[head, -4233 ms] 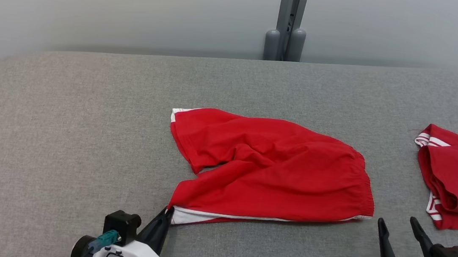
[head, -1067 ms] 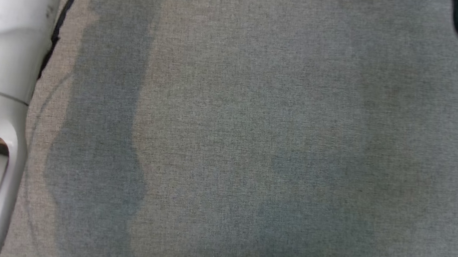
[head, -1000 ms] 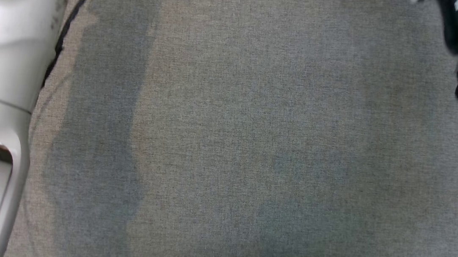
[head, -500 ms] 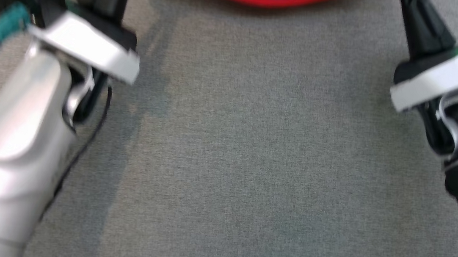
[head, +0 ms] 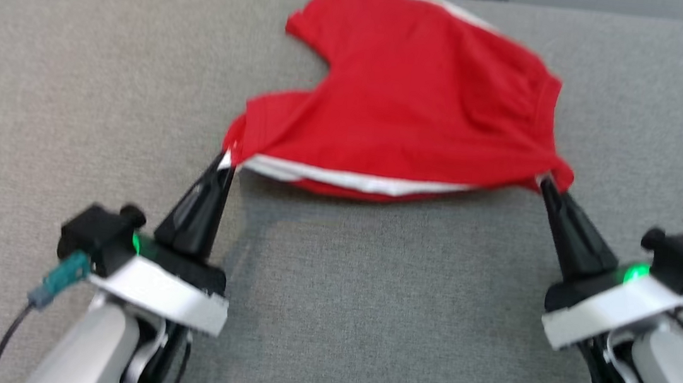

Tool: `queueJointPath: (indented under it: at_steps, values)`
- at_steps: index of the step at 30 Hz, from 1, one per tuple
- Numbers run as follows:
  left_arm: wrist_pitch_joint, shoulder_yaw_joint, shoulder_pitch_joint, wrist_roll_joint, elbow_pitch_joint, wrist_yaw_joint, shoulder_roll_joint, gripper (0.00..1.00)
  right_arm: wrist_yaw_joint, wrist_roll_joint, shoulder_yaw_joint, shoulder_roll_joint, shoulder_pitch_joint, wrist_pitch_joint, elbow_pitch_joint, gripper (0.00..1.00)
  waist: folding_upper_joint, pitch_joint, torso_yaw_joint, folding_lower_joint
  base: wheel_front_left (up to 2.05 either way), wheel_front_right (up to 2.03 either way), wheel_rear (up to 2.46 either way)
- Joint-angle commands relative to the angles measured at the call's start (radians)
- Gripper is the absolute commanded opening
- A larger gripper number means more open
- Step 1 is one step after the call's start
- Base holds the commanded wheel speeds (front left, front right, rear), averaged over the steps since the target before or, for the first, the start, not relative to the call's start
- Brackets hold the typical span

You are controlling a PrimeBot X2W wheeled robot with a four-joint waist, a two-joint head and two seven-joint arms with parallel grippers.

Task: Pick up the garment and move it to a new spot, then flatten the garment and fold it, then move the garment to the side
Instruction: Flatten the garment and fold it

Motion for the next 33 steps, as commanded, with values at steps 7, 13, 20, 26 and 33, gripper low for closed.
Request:
queueJointPath:
  at_steps: [7, 13, 20, 26, 33]
  values:
    - [-0.001, 0.01, 0.198, -0.038, -0.115, 0.056, -0.001, 0.0, 0.0, -0.027, -0.059, 0.012, 0.207, -0.004, -0.091, 0.0, -0.0001, -0.148, -0.002, 0.0, 0.0, 0.0, 0.0]
    - [0.02, 0.009, 0.318, -0.055, -0.21, 0.093, 0.016, 0.0, 0.0, -0.059, -0.079, -0.006, 0.342, -0.004, -0.175, 0.0, -0.0001, -0.228, -0.008, 0.0, 0.0, 0.0, 0.0]
    - [0.043, 0.006, 0.41, -0.042, -0.331, 0.13, 0.05, 0.0, 0.0, -0.089, -0.128, -0.034, 0.478, 0.062, -0.327, 0.0, -0.0001, -0.275, -0.011, 0.0, 0.0, 0.0, 0.0]
    - [0.06, 0.0, 0.465, -0.031, -0.418, 0.157, 0.071, 0.0, 0.0, -0.111, -0.167, -0.024, 0.591, 0.149, -0.459, 0.0, -0.0001, -0.273, -0.014, 0.0, 0.0, 0.0, 0.0]
    - [0.103, 0.001, 0.458, -0.04, -0.404, 0.172, 0.089, 0.0, 0.0, -0.109, -0.159, 0.009, 0.61, 0.187, -0.459, 0.0, -0.0001, -0.243, -0.028, 0.0, 0.0, 0.0, 0.0]
